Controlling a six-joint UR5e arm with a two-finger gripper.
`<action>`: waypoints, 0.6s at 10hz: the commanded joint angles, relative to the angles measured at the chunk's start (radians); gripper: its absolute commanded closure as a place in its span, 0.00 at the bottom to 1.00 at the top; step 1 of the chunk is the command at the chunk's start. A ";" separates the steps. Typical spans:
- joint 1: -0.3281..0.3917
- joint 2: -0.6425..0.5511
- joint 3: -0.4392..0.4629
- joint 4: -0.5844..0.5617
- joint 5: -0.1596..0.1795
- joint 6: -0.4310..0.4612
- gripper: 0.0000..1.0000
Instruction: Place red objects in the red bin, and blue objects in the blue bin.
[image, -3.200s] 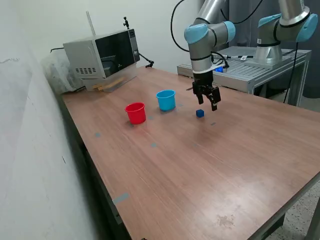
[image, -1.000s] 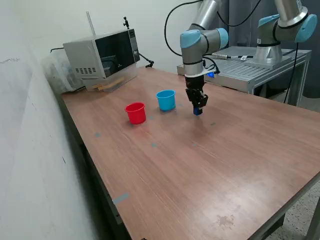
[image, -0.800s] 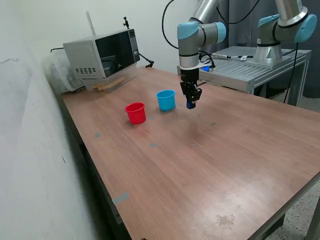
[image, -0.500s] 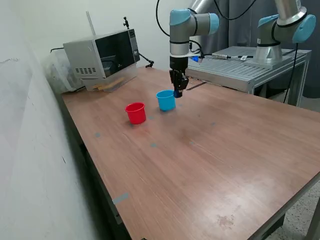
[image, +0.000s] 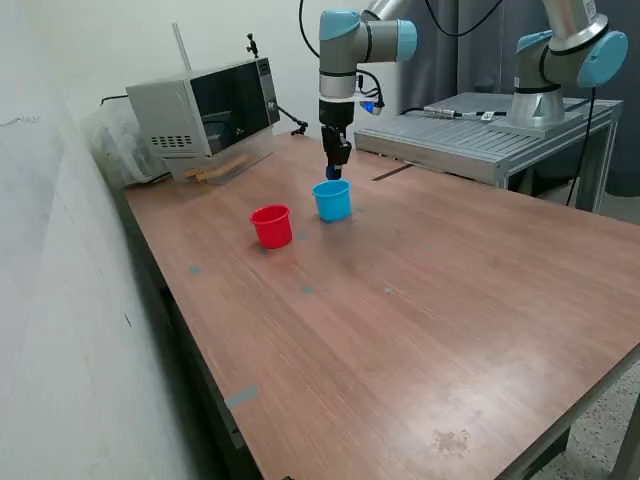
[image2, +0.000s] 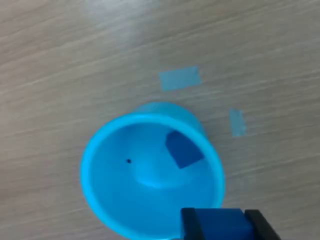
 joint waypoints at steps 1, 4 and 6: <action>-0.044 0.010 -0.004 0.001 0.000 0.000 1.00; -0.047 0.011 -0.001 0.001 -0.001 -0.002 0.00; -0.042 0.010 0.002 0.004 -0.001 -0.002 0.00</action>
